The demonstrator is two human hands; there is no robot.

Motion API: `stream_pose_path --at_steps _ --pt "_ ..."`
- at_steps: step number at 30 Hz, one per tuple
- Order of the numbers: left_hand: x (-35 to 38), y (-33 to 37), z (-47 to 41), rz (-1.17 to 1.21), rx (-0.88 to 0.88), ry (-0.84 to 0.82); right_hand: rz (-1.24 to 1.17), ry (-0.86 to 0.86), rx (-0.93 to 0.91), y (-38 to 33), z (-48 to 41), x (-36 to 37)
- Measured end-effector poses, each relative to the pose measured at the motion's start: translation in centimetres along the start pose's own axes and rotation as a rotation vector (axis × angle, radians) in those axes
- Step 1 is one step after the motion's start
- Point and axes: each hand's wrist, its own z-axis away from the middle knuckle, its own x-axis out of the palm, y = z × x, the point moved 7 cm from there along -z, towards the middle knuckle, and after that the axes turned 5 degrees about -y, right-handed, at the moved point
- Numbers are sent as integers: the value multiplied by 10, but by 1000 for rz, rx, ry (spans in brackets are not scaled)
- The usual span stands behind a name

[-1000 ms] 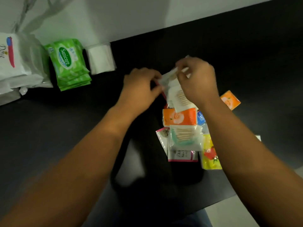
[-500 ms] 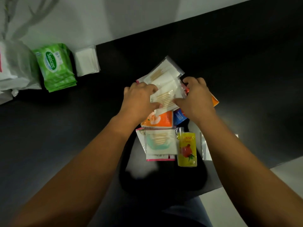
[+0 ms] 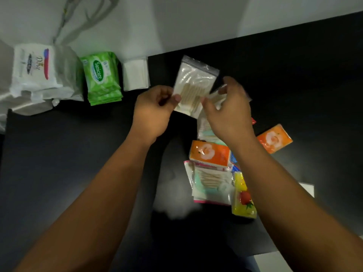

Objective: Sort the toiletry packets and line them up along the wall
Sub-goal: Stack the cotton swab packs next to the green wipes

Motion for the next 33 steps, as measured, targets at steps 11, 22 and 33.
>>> stream_pose_path --at_steps 11,22,33 --pt "-90 -20 -41 -448 72 192 -199 -297 -6 -63 -71 125" --pt "-82 -37 -105 -1364 -106 95 14 -261 -18 -73 -140 177" --pt "-65 -48 -107 -1470 -74 -78 188 -194 -27 -70 -141 185"
